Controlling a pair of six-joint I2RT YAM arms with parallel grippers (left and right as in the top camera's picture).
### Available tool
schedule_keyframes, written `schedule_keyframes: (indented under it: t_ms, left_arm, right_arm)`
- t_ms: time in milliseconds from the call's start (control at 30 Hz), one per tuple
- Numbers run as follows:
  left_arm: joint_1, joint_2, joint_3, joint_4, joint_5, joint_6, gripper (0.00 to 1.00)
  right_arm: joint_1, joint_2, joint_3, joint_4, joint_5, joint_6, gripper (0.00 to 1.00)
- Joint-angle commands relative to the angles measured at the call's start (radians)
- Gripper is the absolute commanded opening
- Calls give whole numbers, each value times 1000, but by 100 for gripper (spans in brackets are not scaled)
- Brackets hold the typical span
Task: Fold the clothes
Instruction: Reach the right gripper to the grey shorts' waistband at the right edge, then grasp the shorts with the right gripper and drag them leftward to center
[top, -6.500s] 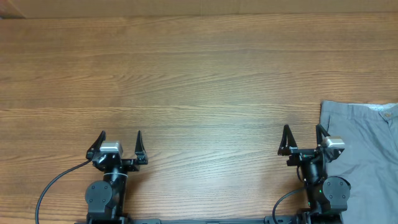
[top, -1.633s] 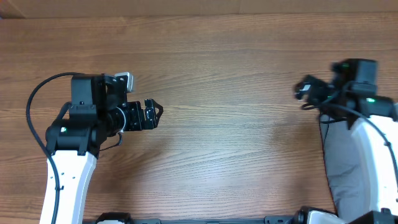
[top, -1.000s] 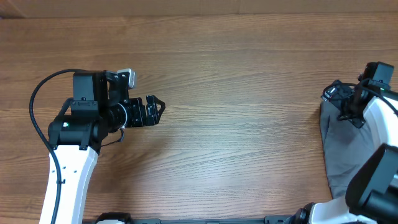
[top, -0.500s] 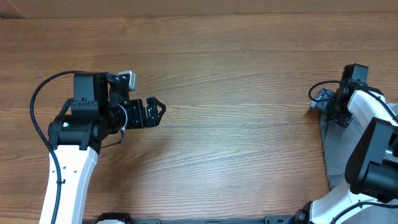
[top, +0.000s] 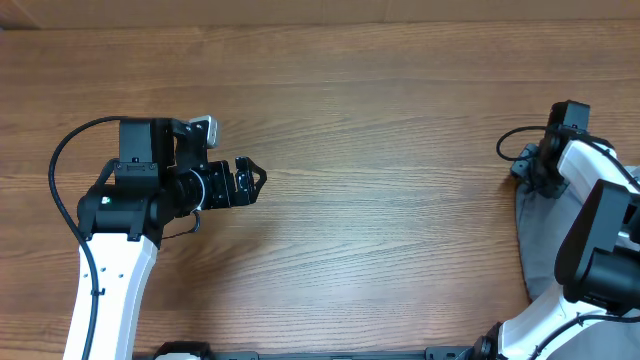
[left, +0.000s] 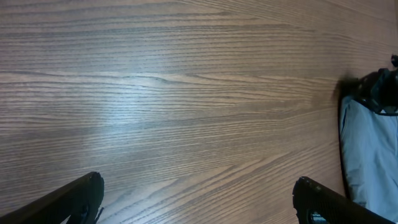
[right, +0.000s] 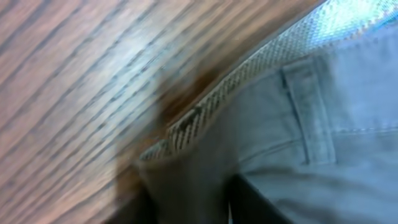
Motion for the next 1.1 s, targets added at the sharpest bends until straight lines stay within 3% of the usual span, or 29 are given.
schedule_keyframes:
  t_ms: [0,33,167,367,867,900,967,1067]
  left_arm:
    - [5,7,23,0,19,-15,100]
    - [5,7,23,0,19,-16,100]
    - [5,7,23,0,19,-15,100]
    - [5,7,23,-1,19,-15,100]
    - [6,6,24,8,15,-14,100]
    - [6,6,24,10,15,-14,100]
    - [6,6,24,11,15,-14,100]
    - [6,6,24,14,15,-14,100]
  right_arm:
    - [-2,26,12,-28,-7,-3,9]
    - [-2,17,26,-43,-26,-3,4]
    - [14,-44,123,-139,-153,-3,4]
    - [143,-146,272,-282,-180,-4,4]
    - [806,-150,299,-136,-288,53,4]
    - [849,-150,299,-132,-286,49,5]
    - [929,-150,299,-126,-269,19,25]
    - [995,-150,299,-129,-166,16,46]
